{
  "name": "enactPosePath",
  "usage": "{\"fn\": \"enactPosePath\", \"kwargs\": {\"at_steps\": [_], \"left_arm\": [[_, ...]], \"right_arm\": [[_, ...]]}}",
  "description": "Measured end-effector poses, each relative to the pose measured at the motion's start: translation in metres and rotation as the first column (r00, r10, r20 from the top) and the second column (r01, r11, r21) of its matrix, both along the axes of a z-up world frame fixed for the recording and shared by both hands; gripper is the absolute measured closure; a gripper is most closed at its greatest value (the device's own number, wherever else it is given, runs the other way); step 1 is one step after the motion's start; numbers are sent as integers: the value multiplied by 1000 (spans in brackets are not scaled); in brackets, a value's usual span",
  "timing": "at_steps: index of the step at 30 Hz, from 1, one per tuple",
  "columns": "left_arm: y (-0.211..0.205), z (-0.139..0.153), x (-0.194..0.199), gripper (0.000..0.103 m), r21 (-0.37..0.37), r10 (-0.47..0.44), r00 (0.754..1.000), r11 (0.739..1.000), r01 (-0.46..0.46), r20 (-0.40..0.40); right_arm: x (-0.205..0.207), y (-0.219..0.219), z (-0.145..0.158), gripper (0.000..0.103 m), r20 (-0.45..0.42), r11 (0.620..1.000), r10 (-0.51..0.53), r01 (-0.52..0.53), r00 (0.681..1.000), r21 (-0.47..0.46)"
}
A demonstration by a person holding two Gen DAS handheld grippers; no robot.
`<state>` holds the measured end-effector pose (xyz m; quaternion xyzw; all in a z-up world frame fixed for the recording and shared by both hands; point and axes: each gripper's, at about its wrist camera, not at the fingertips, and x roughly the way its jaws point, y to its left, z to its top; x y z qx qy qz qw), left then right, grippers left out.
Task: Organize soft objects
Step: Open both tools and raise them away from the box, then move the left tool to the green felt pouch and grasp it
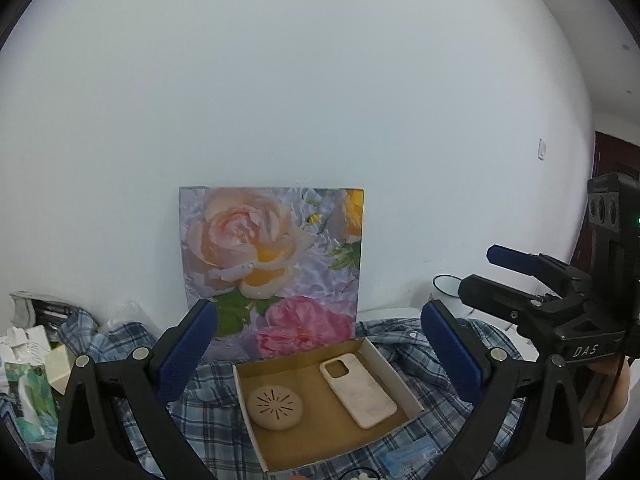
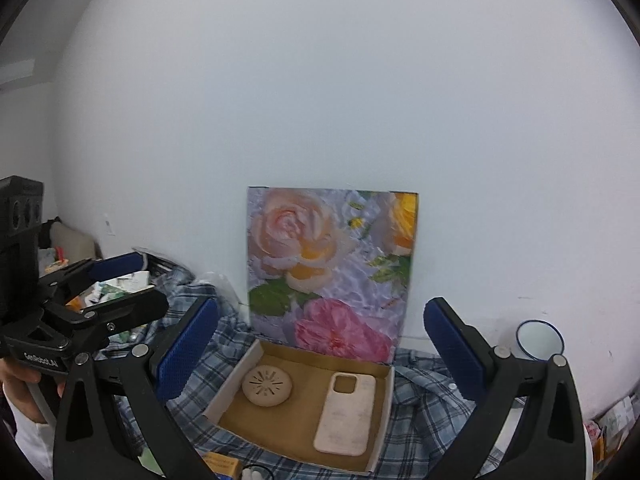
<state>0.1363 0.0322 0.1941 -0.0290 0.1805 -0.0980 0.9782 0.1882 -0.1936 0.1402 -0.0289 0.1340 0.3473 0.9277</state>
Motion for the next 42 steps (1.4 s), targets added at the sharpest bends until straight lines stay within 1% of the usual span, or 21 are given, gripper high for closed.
{"fn": "enactPosePath", "kwargs": {"at_steps": [4,8,11,16,23,29,33,35,37,42], "left_arm": [[-1,8,-17,0,43,4,1000,999,-5,25],[1,9,-30,0,39,-18,1000,999,17,22],[4,7,-42,0,49,-15,1000,999,14,27],[13,0,-59,0,39,-28,999,999,27,22],[18,-25,-76,0,72,-37,999,997,38,-17],[19,-47,-88,0,77,-57,997,995,62,-57],[22,-63,-93,0,92,-36,997,995,43,-75],[22,-71,-95,0,105,-32,996,994,41,-88],[24,-79,-96,0,108,-37,993,993,48,-108],[27,-99,-99,0,103,-54,985,992,71,-162]], "right_arm": [[-6,-1,4,0,-2,999,32,-32,999,26],[-18,-8,5,0,-16,992,103,-101,995,77],[-30,-9,1,0,-2,993,105,-105,994,53],[-49,-12,-15,0,5,992,121,-121,993,23],[-68,-16,-48,0,-6,992,113,-113,994,-50],[-83,-17,-74,0,-14,987,103,-104,995,-125],[-90,-14,-95,0,-29,974,131,-134,991,-180],[-92,-12,-105,0,-26,971,118,-121,993,-207],[-94,-13,-114,0,-22,971,88,-91,996,-221],[-91,-17,-130,0,-72,972,100,-113,992,-206]]}}
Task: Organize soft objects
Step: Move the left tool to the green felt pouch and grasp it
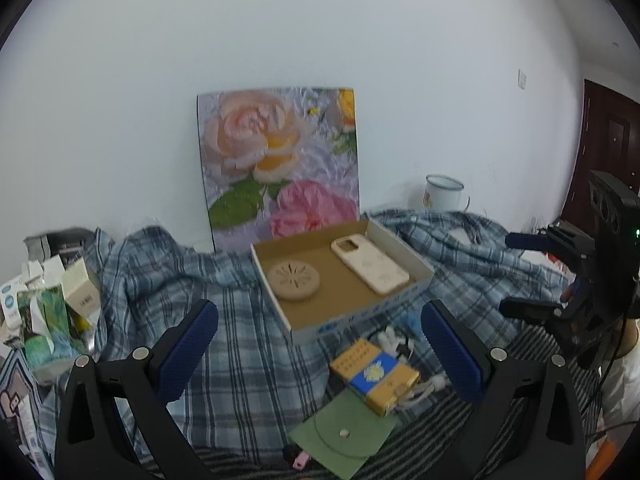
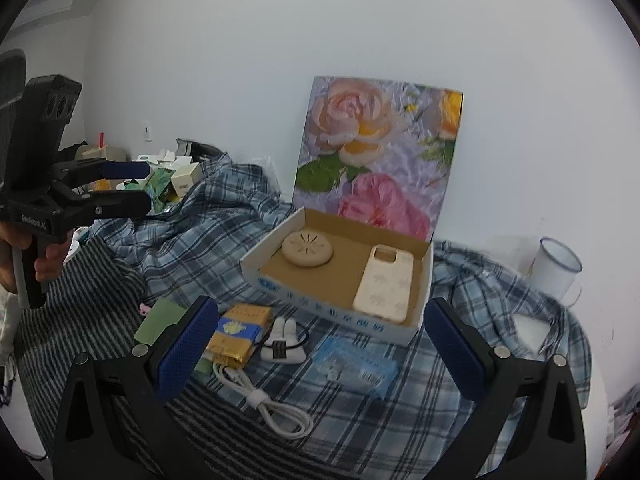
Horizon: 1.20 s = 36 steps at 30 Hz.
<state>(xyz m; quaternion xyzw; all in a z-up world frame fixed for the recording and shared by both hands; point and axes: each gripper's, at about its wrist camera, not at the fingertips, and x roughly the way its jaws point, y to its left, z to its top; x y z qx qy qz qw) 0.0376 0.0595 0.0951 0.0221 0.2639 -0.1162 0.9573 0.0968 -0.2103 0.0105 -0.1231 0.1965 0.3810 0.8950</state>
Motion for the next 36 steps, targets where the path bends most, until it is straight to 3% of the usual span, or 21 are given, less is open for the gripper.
{"fn": "enactPosePath", "kwargs": {"at_steps": [8,16,23,36], "left_arm": [[-10,-36,-7,0,81,-79,992,993,87,-95],[-23,-72,-3,0,68,-272,930,952,297,-248],[-29,-91,0,0,125,-288,909,933,337,-302],[-33,-126,20,1,119,-309,869,918,379,-386]], "right_arm": [[8,-4,-29,0,-83,1000,0,0,997,-6],[16,-2,-50,0,-138,1000,3,-7,990,-27],[22,-1,-62,0,-172,999,5,-12,985,-40],[34,-1,-77,0,-249,999,11,-20,968,-34]]}}
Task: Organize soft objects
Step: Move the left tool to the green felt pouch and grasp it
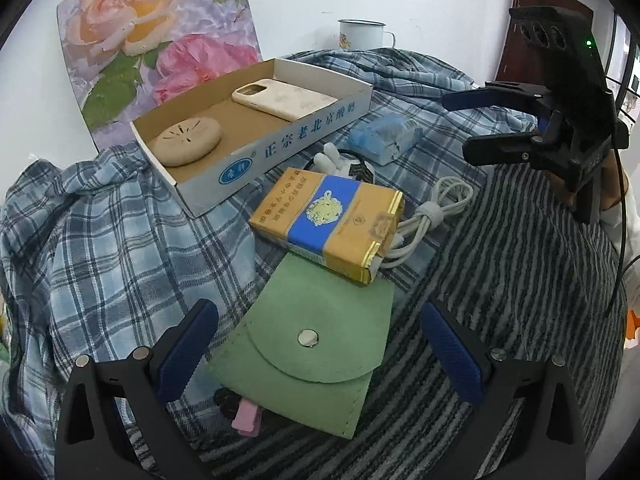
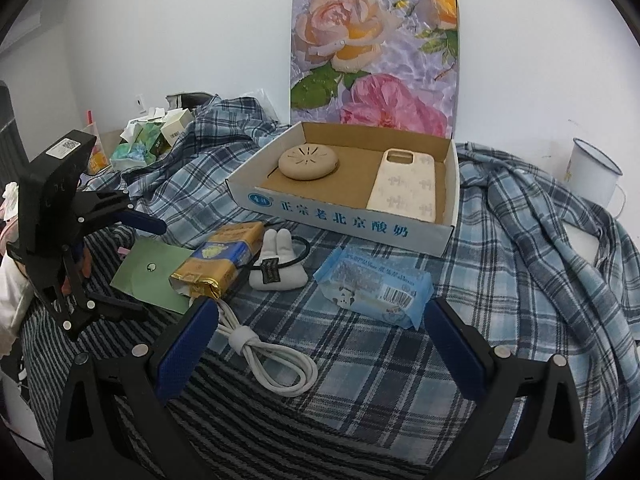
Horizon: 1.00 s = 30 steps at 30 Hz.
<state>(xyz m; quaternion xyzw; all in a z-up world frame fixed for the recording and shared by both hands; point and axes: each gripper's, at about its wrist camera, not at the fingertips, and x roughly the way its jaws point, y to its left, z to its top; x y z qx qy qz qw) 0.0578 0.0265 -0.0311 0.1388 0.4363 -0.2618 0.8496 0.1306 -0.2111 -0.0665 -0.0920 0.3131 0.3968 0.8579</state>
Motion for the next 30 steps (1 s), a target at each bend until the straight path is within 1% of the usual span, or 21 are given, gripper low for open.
{"fn": "enactPosePath", "kwargs": {"at_steps": [1,2,3,7,13,17,20,23,26,30], "left_arm": [[0,-1,0,2,1,3,1000,1000,-3,1],[0,-3,0,8,7,2,1000,1000,-2,-2],[-1,-5,-1,11,9,-2,1000,1000,2,-6],[-2,-10,1,17,22,0,1000,1000,0,-26],[1,-9,-1,18,-6,-5,1000,1000,5,-27],[-1,-9,-3,18,-1,-18,1000,1000,18,-25],[-1,-13,0,18,2,-20,998,1000,20,-53],[1,-13,1,18,-16,-25,997,1000,24,-68],[0,-14,1,19,-13,-25,997,1000,24,-68],[1,-13,0,22,-12,-18,998,1000,17,-57]], "right_arm": [[1,0,-1,0,-6,1000,1,-1,1000,-2],[2,1,-2,0,-12,1000,1,-2,1000,-5],[2,2,-4,0,-18,1000,2,-2,1000,-10],[5,5,-8,0,-32,1000,5,-6,999,-25],[6,8,-11,0,-34,999,3,-5,999,-47],[8,9,-13,0,-41,998,0,-3,999,-61],[10,10,-15,0,-46,998,0,-3,999,-67],[9,12,-16,0,-45,997,2,-6,999,-77],[8,13,-16,0,-42,997,8,-11,999,-76],[9,13,-16,0,-43,997,9,-12,999,-70]]}}
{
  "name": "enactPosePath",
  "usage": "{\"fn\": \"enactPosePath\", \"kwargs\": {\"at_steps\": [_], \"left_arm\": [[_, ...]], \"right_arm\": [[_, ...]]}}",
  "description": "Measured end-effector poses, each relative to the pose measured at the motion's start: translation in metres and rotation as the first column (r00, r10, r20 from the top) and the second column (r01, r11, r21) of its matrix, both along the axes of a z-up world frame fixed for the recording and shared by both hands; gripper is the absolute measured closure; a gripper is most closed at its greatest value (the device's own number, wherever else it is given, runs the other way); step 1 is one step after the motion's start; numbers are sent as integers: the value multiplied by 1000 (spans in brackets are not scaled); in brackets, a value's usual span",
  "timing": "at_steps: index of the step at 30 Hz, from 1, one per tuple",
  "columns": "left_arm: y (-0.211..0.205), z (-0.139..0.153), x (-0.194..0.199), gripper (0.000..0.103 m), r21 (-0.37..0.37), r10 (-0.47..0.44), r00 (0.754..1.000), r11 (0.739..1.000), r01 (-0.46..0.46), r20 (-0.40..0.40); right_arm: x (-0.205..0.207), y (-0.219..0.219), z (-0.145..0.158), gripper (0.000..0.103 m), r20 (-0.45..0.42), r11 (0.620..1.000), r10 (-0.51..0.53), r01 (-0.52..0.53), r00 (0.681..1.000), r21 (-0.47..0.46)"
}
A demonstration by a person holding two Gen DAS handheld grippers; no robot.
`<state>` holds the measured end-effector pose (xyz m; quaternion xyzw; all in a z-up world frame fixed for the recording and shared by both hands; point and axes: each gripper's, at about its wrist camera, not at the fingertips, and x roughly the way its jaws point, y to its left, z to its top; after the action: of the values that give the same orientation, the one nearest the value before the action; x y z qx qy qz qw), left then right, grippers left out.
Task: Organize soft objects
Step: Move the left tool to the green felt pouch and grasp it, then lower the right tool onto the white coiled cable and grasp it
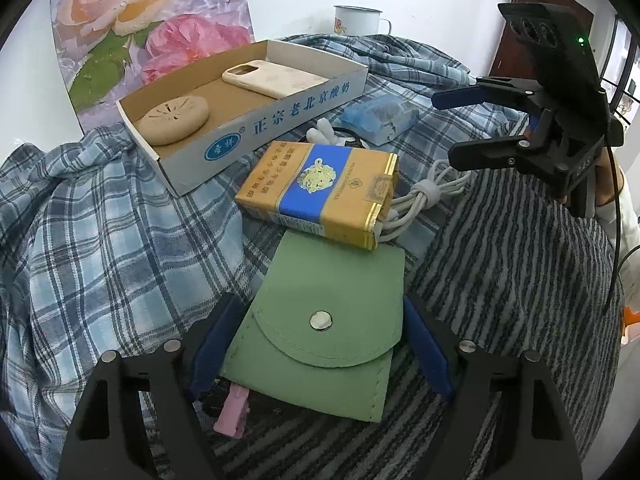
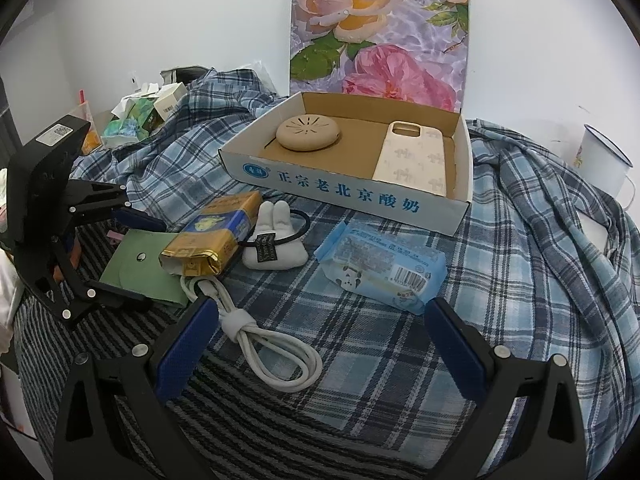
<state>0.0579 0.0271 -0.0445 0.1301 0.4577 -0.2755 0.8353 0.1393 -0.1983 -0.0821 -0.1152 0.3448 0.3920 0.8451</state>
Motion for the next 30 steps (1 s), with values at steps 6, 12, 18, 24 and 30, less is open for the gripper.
{"fn": "enactPosePath", "kwargs": {"at_steps": [6,12,18,24,30], "left_arm": [[9,8,-3,27,-68,9,1000,998,-7,25],[20,13,-2,28,-143,28,1000,989,-27,11],[28,16,-3,28,-193,49,999,980,-46,10],[33,18,-3,28,-212,64,998,975,-61,11],[35,19,-3,28,-220,75,997,973,-71,11]], "right_arm": [[0,0,0,0,4,1000,7,-7,1000,4],[-6,6,0,0,12,999,46,-46,999,-6],[-17,18,-1,2,36,993,114,-113,993,-37],[-23,33,-13,23,2,978,194,-193,981,-80],[-22,41,-23,42,-28,969,211,-213,977,-124]]}}
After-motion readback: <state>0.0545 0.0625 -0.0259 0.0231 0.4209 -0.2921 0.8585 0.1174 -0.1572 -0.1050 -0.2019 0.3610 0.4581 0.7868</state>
